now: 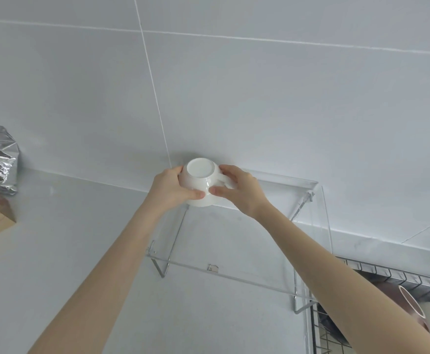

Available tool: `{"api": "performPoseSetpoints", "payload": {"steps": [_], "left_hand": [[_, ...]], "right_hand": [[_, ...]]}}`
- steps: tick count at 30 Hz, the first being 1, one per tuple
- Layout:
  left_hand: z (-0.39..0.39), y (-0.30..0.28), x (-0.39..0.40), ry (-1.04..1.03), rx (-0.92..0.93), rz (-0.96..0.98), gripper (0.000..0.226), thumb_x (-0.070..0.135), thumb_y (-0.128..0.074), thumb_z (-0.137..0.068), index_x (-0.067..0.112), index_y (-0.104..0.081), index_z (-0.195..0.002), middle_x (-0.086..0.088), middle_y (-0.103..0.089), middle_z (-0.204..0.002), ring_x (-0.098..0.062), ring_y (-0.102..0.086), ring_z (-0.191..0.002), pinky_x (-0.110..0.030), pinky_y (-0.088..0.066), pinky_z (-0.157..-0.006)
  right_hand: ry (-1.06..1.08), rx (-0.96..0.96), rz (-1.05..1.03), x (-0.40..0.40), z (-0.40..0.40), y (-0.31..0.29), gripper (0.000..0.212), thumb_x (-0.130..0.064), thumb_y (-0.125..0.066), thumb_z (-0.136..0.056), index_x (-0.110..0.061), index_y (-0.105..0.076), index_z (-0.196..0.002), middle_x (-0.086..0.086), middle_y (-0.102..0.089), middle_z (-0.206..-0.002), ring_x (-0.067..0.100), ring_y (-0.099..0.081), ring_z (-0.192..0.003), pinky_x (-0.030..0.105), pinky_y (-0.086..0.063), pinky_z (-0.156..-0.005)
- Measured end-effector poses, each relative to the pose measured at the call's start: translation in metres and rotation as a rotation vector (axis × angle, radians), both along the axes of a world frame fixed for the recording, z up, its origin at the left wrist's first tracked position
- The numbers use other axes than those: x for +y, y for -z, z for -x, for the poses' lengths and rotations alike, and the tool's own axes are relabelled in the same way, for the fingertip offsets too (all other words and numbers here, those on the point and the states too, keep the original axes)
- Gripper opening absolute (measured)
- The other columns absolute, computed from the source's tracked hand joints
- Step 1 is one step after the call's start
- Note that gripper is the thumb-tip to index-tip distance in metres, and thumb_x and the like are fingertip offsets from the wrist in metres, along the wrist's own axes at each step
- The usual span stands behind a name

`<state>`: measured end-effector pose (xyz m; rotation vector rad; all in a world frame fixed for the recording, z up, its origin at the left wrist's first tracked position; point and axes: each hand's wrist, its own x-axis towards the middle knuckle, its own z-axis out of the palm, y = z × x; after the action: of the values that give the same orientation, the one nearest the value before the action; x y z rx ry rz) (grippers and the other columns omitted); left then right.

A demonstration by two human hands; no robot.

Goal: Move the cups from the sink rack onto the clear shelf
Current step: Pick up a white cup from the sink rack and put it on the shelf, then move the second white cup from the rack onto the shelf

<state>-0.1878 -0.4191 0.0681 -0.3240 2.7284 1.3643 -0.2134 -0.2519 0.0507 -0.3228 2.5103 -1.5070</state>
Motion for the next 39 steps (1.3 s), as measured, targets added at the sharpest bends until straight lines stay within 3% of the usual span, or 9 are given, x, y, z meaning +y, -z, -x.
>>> {"api": "performPoseSetpoints", "payload": {"steps": [6,9,13,18,22,28,32,36,39], "left_hand": [[-0.003,-0.016,0.021,0.021,-0.051,0.255,0.076,0.018,-0.074,-0.068,0.012,-0.04,-0.135,-0.008,-0.057,-0.124,-0.028,-0.05,-0.122,-0.034,-0.045,-0.091],[-0.011,-0.033,0.05,0.043,-0.018,0.395,0.095,0.021,-0.069,-0.072,0.015,-0.011,-0.147,-0.012,-0.036,-0.147,-0.03,-0.034,-0.136,-0.042,-0.04,-0.103],[-0.044,-0.049,0.122,0.209,0.168,0.376,0.083,0.021,-0.062,-0.08,0.016,-0.015,-0.147,-0.01,-0.019,-0.158,-0.021,-0.014,-0.147,-0.036,-0.023,-0.114],[-0.095,-0.04,0.239,0.507,0.271,0.156,0.071,0.021,-0.064,-0.077,0.017,-0.034,-0.141,-0.002,-0.038,-0.151,-0.018,-0.034,-0.139,-0.03,-0.028,-0.113],[-0.127,-0.008,0.315,0.638,0.092,0.032,0.069,0.026,-0.069,-0.074,0.02,-0.042,-0.137,-0.001,-0.047,-0.145,-0.018,-0.041,-0.134,-0.027,-0.033,-0.106],[-0.145,0.062,0.394,0.758,-0.165,-0.032,0.065,0.025,-0.071,-0.073,0.013,-0.049,-0.132,-0.009,-0.058,-0.132,-0.021,-0.052,-0.123,-0.024,-0.038,-0.092],[-0.142,0.102,0.436,0.871,-0.156,0.088,0.064,0.025,-0.069,-0.074,0.01,-0.044,-0.132,-0.012,-0.057,-0.128,-0.03,-0.054,-0.115,-0.04,-0.046,-0.093],[-0.123,0.125,0.465,0.98,-0.03,0.312,0.076,0.035,-0.069,-0.074,0.01,-0.034,-0.137,-0.012,-0.049,-0.134,-0.029,-0.049,-0.12,-0.04,-0.043,-0.093],[-0.102,0.141,0.482,1.032,0.055,0.548,0.088,0.045,-0.074,-0.066,0.002,-0.035,-0.133,-0.016,-0.051,-0.13,-0.03,-0.048,-0.121,-0.039,-0.035,-0.103]], "right_hand": [[-0.109,-0.001,-0.102,0.014,-0.014,-0.02,0.075,-0.028,-0.06,-0.086,-0.021,-0.015,-0.146,0.005,-0.032,-0.151,0.021,-0.029,-0.139,0.027,-0.029,-0.102],[-0.057,0.107,-0.136,0.053,-0.03,-0.043,0.07,-0.027,-0.058,-0.087,-0.023,-0.018,-0.145,0.006,-0.033,-0.15,0.019,-0.028,-0.139,0.023,-0.025,-0.1],[0.098,0.153,-0.078,0.144,-0.071,-0.065,0.056,-0.022,-0.058,-0.087,-0.023,-0.034,-0.138,0.004,-0.048,-0.138,0.016,-0.042,-0.129,0.028,-0.032,-0.106],[0.399,0.078,-0.081,0.275,-0.138,-0.049,0.036,-0.011,-0.059,-0.086,-0.017,-0.054,-0.122,-0.003,-0.058,-0.119,0.014,-0.052,-0.113,0.036,-0.041,-0.104],[0.578,-0.047,-0.148,0.357,-0.183,-0.01,0.033,-0.009,-0.059,-0.086,-0.012,-0.057,-0.119,0.007,-0.061,-0.123,0.017,-0.054,-0.113,0.029,-0.038,-0.095],[0.707,-0.293,-0.225,0.418,-0.218,0.067,0.051,-0.014,-0.066,-0.08,-0.009,-0.049,-0.128,0.016,-0.057,-0.131,0.028,-0.052,-0.121,0.042,-0.039,-0.104],[0.716,-0.394,-0.252,0.434,-0.225,0.105,0.065,-0.016,-0.067,-0.078,-0.008,-0.038,-0.136,0.016,-0.05,-0.138,0.029,-0.046,-0.127,0.04,-0.037,-0.103],[0.687,-0.412,-0.272,0.438,-0.218,0.127,0.066,-0.015,-0.068,-0.075,-0.009,-0.039,-0.133,0.014,-0.056,-0.13,0.029,-0.052,-0.116,0.029,-0.037,-0.085],[0.665,-0.401,-0.264,0.435,-0.212,0.138,0.075,-0.018,-0.071,-0.072,-0.011,-0.034,-0.137,0.013,-0.05,-0.136,0.029,-0.048,-0.12,0.03,-0.038,-0.088]]}}
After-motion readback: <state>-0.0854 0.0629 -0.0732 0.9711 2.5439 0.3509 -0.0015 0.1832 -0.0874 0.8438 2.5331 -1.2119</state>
